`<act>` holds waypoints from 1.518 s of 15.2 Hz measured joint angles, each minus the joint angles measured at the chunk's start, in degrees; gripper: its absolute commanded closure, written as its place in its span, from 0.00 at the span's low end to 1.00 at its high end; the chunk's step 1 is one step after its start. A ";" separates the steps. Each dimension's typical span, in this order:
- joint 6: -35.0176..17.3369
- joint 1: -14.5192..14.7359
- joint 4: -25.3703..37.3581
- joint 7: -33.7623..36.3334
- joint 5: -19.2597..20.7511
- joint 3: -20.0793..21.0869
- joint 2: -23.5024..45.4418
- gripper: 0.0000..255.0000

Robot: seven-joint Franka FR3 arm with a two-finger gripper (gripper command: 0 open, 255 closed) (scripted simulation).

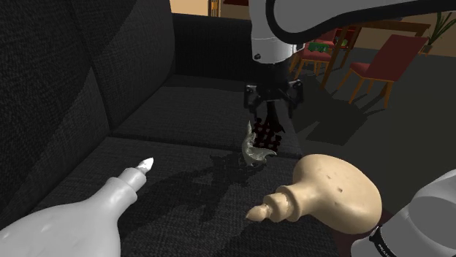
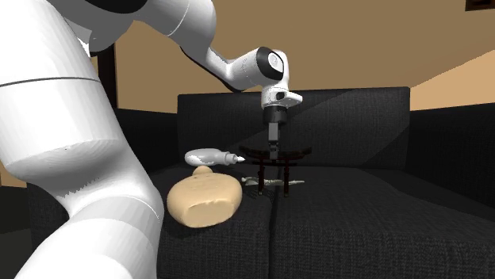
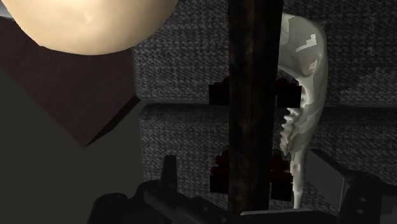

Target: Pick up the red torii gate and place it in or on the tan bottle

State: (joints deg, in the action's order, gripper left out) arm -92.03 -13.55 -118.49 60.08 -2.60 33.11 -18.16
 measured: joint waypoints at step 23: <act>4.14 -0.16 4.19 -0.23 0.17 -0.30 0.02 1.00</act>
State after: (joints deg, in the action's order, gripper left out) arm -87.89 -13.71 -114.31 59.85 -2.43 32.81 -18.14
